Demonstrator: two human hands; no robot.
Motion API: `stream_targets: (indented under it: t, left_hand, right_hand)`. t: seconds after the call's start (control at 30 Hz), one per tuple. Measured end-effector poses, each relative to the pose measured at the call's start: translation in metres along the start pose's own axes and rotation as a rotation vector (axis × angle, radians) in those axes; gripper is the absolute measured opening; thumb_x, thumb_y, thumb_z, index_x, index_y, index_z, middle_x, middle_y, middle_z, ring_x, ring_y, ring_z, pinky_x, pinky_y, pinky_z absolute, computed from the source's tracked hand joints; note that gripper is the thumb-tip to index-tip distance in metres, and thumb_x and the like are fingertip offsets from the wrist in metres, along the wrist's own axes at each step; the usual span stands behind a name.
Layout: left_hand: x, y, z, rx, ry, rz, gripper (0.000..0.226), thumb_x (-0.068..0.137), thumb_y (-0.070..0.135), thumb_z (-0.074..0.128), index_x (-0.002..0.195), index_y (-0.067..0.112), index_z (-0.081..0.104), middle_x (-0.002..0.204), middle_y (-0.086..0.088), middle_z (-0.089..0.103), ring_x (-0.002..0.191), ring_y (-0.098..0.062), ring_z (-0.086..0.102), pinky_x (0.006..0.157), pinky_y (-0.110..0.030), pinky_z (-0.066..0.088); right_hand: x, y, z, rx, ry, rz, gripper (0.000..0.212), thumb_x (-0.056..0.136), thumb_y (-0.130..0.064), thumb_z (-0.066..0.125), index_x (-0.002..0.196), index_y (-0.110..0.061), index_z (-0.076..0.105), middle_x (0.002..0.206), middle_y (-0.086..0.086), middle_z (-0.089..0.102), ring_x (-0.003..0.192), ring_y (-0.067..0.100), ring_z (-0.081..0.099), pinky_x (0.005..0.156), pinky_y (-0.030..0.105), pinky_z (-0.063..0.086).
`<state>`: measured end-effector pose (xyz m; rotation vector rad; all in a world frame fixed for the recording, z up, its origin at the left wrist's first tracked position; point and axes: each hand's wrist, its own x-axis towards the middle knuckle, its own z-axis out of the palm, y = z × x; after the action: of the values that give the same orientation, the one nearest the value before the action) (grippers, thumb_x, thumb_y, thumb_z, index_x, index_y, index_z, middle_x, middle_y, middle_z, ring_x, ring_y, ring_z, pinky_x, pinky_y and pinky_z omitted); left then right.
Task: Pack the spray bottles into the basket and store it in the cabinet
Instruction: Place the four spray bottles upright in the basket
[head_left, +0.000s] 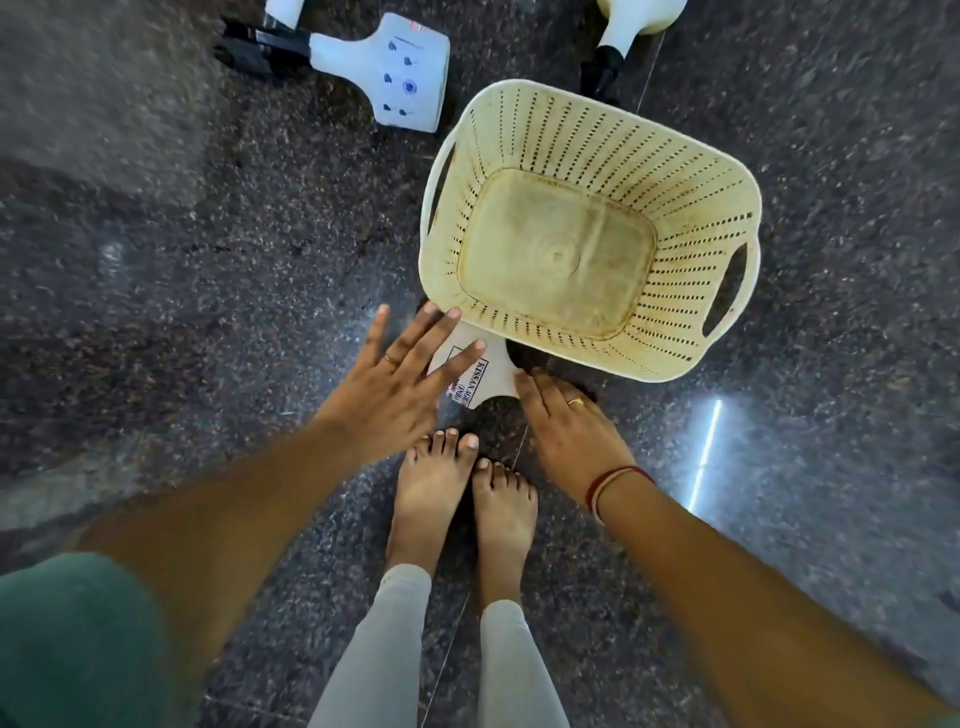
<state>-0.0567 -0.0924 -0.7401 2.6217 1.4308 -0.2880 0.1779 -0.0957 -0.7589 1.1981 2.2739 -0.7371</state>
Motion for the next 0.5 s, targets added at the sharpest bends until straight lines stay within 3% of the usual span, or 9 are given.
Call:
stream_targets:
  t: [0.1, 0.23, 0.33, 0.5]
  left_hand:
    - [0.003, -0.003, 0.001, -0.020, -0.019, -0.076, 0.090, 0.070, 0.030, 0.072, 0.144, 0.015, 0.023, 0.147, -0.023, 0.036, 0.135, -0.042, 0.035, 0.102, -0.068, 0.024]
    - [0.005, -0.006, 0.002, -0.047, -0.031, -0.125, 0.092, 0.073, 0.036, 0.070, 0.146, 0.016, 0.019, 0.151, -0.021, 0.030, 0.139, -0.039, 0.029, 0.106, -0.064, 0.020]
    - [0.001, -0.004, 0.004, -0.071, -0.030, -0.124, 0.093, 0.074, 0.037, 0.067, 0.148, 0.018, 0.014, 0.153, -0.018, 0.026, 0.141, -0.037, 0.022, 0.108, -0.063, 0.017]
    - [-0.020, -0.016, 0.007, -0.123, -0.146, -0.122, 0.106, 0.065, 0.048, 0.067, 0.149, 0.019, 0.010, 0.155, -0.016, 0.016, 0.142, -0.034, 0.011, 0.109, -0.063, 0.010]
  right_hand:
    - [0.017, -0.002, 0.007, 0.022, -0.030, 0.175, 0.072, 0.092, -0.017, 0.044, 0.150, -0.009, 0.001, 0.148, 0.019, 0.032, 0.135, 0.034, 0.034, 0.114, 0.042, 0.025]
    - [0.040, -0.015, 0.004, 0.083, -0.110, 0.296, 0.071, 0.088, -0.013, 0.052, 0.147, -0.010, 0.012, 0.126, 0.018, 0.056, 0.116, 0.033, 0.055, 0.106, 0.042, 0.035]
    - [0.039, -0.034, 0.000, 0.179, -0.145, 0.306, 0.051, 0.089, -0.009, 0.048, 0.136, -0.011, 0.028, 0.114, 0.017, 0.061, 0.101, 0.036, 0.063, 0.087, 0.041, 0.047]
    - [0.039, -0.071, -0.027, 0.351, -0.147, 0.252, 0.049, 0.088, -0.015, 0.052, 0.133, -0.012, 0.035, 0.118, 0.018, 0.059, 0.106, 0.035, 0.061, 0.086, 0.039, 0.048]
